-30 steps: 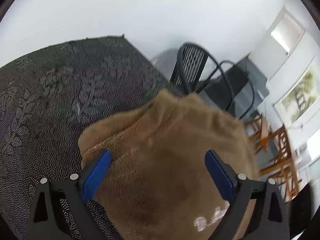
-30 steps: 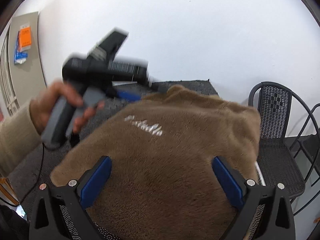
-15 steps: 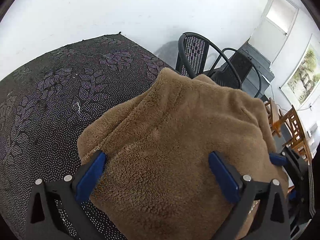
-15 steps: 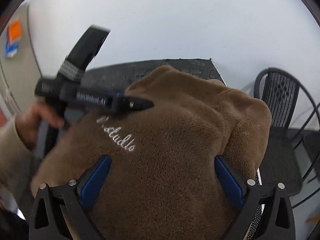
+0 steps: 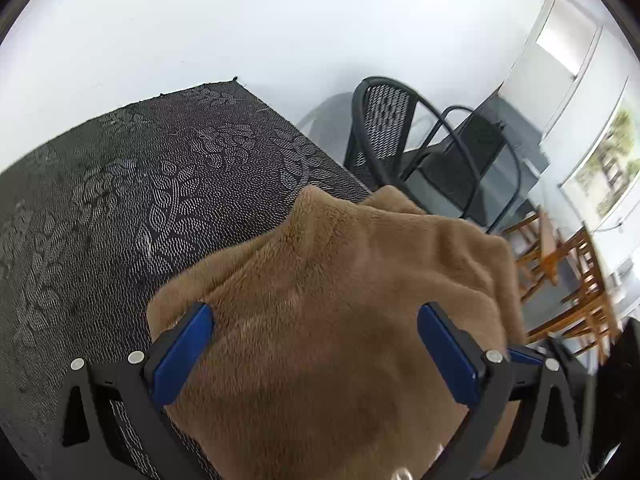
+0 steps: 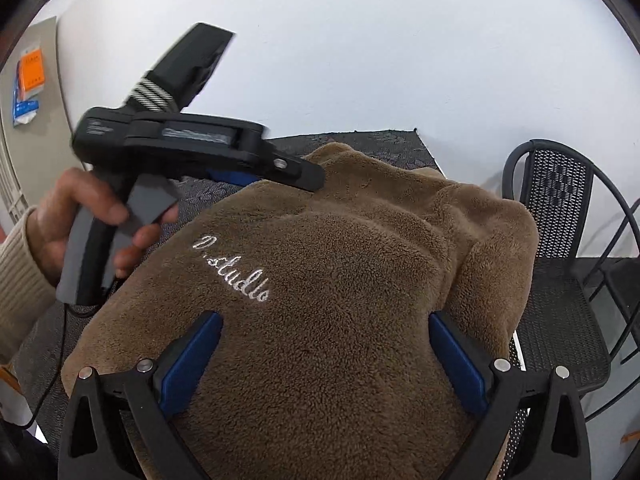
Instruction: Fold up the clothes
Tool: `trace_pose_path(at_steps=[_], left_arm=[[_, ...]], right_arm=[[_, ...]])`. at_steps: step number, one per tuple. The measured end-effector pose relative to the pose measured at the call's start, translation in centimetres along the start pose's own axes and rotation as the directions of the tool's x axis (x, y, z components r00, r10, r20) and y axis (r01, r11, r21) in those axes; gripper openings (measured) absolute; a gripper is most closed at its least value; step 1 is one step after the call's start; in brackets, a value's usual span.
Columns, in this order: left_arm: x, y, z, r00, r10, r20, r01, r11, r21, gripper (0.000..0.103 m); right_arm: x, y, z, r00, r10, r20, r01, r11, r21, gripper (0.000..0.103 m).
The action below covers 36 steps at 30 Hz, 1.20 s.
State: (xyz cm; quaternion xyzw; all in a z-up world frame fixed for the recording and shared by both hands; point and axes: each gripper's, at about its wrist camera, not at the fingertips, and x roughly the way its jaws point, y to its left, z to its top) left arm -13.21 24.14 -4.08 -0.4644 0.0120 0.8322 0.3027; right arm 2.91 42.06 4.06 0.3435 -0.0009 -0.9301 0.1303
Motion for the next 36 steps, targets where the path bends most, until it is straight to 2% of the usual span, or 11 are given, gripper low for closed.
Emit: trace_pose_path(at_steps=[6, 8, 11, 16, 19, 24, 27, 30, 33, 36], left_arm=[[1.3, 0.1, -0.1, 0.996, 0.091, -0.019, -0.089, 0.993, 0.072, 0.102], [1.8, 0.6, -0.5, 0.994, 0.109, -0.018, -0.108, 0.991, 0.083, 0.102], [1.6, 1.8, -0.8, 0.997, 0.072, -0.002, -0.072, 0.997, 0.039, 0.103], [-0.2, 1.9, -1.2, 0.997, 0.081, 0.008, -0.081, 0.996, 0.042, 0.103], [-2.7, 2.4, -2.1, 0.999, 0.039, 0.038, -0.039, 0.999, 0.012, 0.103], [-7.8, 2.0, -6.1, 0.994, -0.052, 0.092, 0.054, 0.998, -0.015, 0.103], [-10.5, 0.7, -9.4, 0.992, -0.081, 0.097, 0.078, 0.996, 0.031, 0.103], [-12.1, -1.1, -12.5, 0.992, -0.04, 0.116, 0.027, 0.993, 0.115, 0.103], [-12.0, -2.4, -14.6, 0.991, 0.015, 0.136, -0.038, 0.985, 0.17, 0.103], [-10.9, -2.2, -15.3, 0.99, 0.013, 0.142, -0.034, 0.988, 0.151, 0.103]], right_arm=[[-4.5, 1.0, -0.7, 0.991, 0.071, 0.112, -0.077, 0.996, 0.047, 0.102], [-4.8, 1.9, -1.4, 0.993, 0.08, 0.088, -0.081, 0.997, 0.014, 0.102], [-3.6, 3.8, -2.5, 1.0, -0.007, 0.004, 0.008, 0.994, -0.108, 0.102], [-2.9, 3.6, -2.8, 1.0, 0.002, -0.03, -0.005, 0.994, -0.106, 0.103], [-3.2, 3.6, -3.1, 1.0, 0.004, -0.021, -0.006, 0.994, -0.106, 0.103], [-4.5, 4.4, -3.6, 1.0, -0.012, 0.016, 0.013, 0.995, -0.1, 0.103], [-6.4, 4.7, -3.7, 0.998, -0.018, 0.059, 0.022, 0.998, -0.062, 0.102], [-8.0, 5.0, -4.3, 0.997, -0.038, 0.067, 0.042, 0.998, -0.051, 0.102], [-8.0, 5.7, -5.2, 0.996, -0.081, 0.043, 0.085, 0.991, -0.102, 0.103], [-7.2, 6.4, -5.5, 0.993, -0.117, 0.029, 0.12, 0.984, -0.13, 0.103]])
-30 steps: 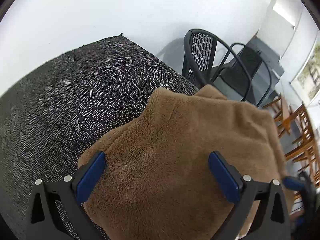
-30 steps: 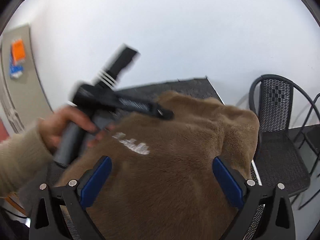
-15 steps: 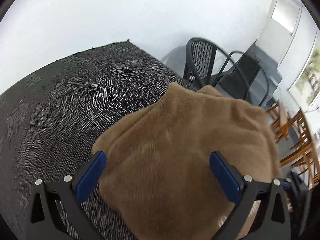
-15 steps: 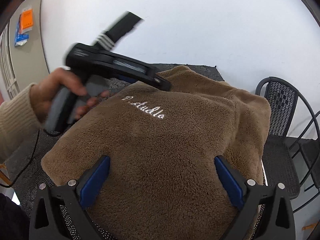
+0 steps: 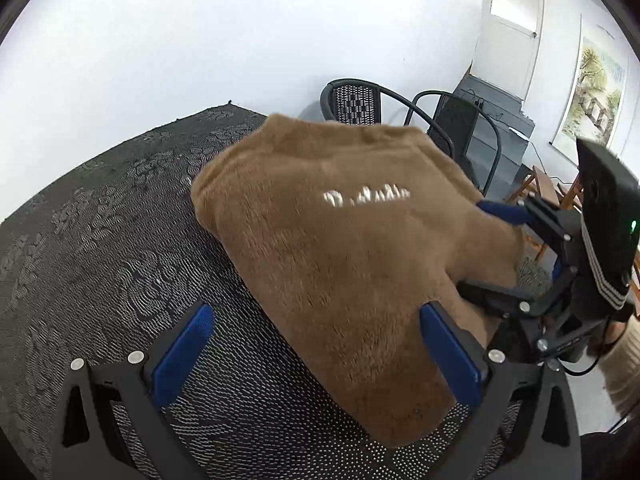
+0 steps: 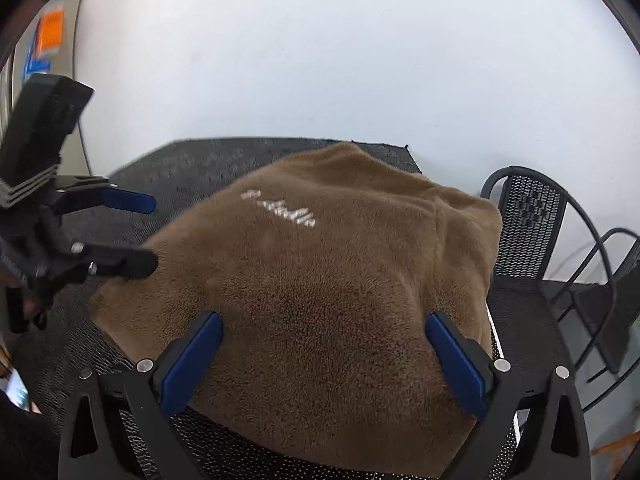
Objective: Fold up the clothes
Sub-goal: 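Release the blanket and pull both grippers back from it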
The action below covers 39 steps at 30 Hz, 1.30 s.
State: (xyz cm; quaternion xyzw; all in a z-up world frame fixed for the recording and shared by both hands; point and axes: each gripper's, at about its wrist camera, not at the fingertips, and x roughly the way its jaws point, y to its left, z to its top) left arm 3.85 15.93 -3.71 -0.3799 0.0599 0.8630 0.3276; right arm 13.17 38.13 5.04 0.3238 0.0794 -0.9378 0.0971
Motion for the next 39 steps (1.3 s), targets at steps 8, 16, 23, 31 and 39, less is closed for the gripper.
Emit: trace_pose_path(at_steps=[8, 16, 23, 31, 39], left_arm=[[0.4, 0.5, -1.5, 1.0, -0.01, -0.003, 0.009, 0.997, -0.08, 0.103], [-0.8, -0.9, -1.9, 0.995, 0.092, 0.032, -0.09, 0.994, -0.056, 0.103], [-1.8, -1.2, -2.5, 0.989, 0.15, 0.016, -0.148, 0.984, -0.099, 0.103], [-2.9, -2.4, -3.6, 0.972, 0.233, 0.022, -0.231, 0.97, -0.071, 0.103], [-3.8, -2.8, -4.2, 0.968, 0.251, 0.016, -0.249, 0.965, -0.085, 0.103]], right_arm=[[-0.3, 0.7, -1.0, 1.0, -0.028, 0.013, 0.028, 1.0, -0.006, 0.103], [0.6, 0.6, -0.9, 0.998, -0.049, 0.026, 0.049, 0.999, 0.003, 0.103], [0.4, 1.3, -0.6, 0.994, -0.106, 0.024, 0.105, 0.993, 0.044, 0.103], [-0.4, 1.5, -0.1, 0.99, -0.141, -0.026, 0.143, 0.985, 0.098, 0.103], [-2.1, 0.7, -0.3, 0.995, -0.097, -0.026, 0.1, 0.979, 0.177, 0.102]])
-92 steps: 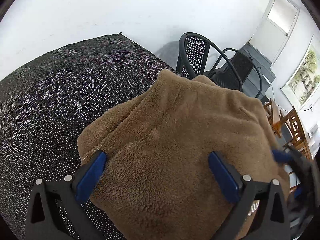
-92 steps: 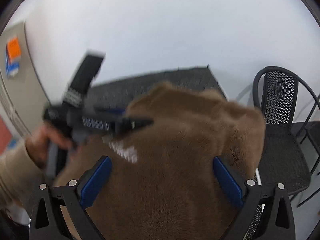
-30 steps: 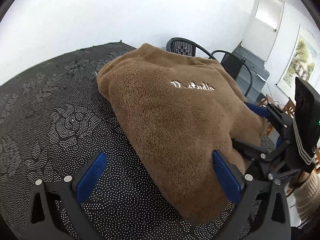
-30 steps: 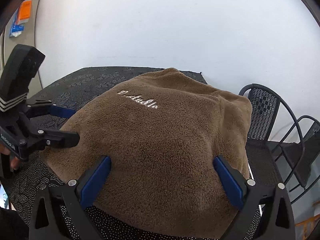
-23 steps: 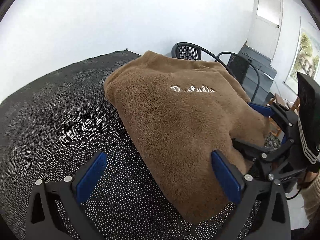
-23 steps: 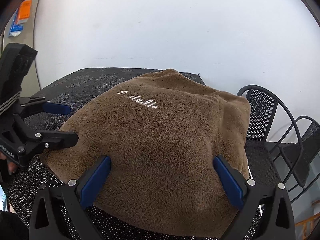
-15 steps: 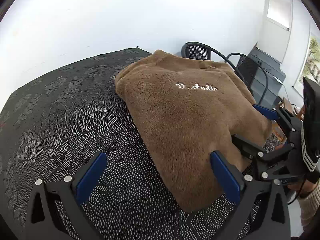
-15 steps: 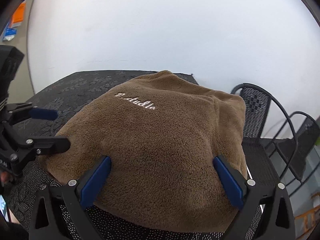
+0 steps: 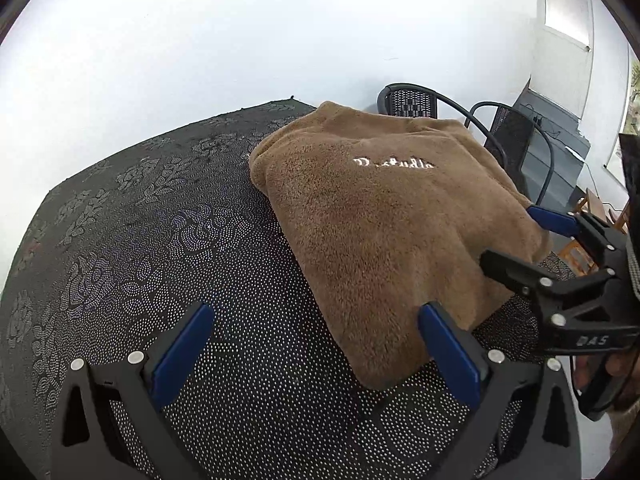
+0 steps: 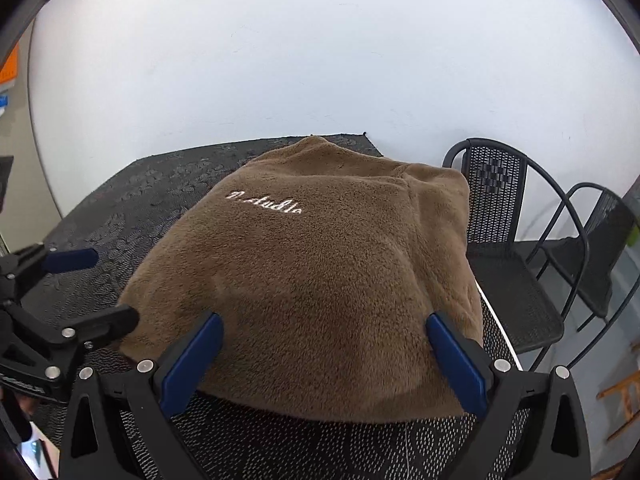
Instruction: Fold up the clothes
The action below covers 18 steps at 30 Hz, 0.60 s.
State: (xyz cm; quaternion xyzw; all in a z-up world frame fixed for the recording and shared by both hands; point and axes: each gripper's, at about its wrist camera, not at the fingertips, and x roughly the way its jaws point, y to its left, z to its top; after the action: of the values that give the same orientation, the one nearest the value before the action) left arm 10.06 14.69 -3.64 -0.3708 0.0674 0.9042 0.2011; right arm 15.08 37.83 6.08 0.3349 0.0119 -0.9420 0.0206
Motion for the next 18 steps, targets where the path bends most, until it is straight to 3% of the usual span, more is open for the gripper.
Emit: trace_pose_path(at_steps=[6, 8, 12, 18], left_arm=[[-0.7, -0.7, -0.2, 0.999, 0.05, 0.008, -0.05, 0.999, 0.018, 0.103], [-0.8, -0.8, -0.3, 0.999, 0.042, -0.002, -0.042, 0.999, 0.013, 0.103], [-1.3, -0.5, -0.6, 0.998, -0.053, -0.023, 0.052, 0.998, -0.04, 0.103], [-2.6, -0.3, -0.7, 1.0, -0.019, 0.008, 0.019, 0.997, -0.08, 0.103]], right_arm=[[-2.5, -0.6, 0.1, 1.0, -0.012, 0.009, 0.012, 1.0, 0.026, 0.102], [-3.4, -0.8, 0.1, 1.0, -0.029, 0.011, 0.029, 0.999, 0.027, 0.102], [-4.7, -1.0, 0.0, 0.998, -0.064, 0.011, 0.063, 0.998, 0.025, 0.102], [-5.4, -1.2, -0.5, 0.997, -0.073, -0.014, 0.073, 0.997, 0.035, 0.102]])
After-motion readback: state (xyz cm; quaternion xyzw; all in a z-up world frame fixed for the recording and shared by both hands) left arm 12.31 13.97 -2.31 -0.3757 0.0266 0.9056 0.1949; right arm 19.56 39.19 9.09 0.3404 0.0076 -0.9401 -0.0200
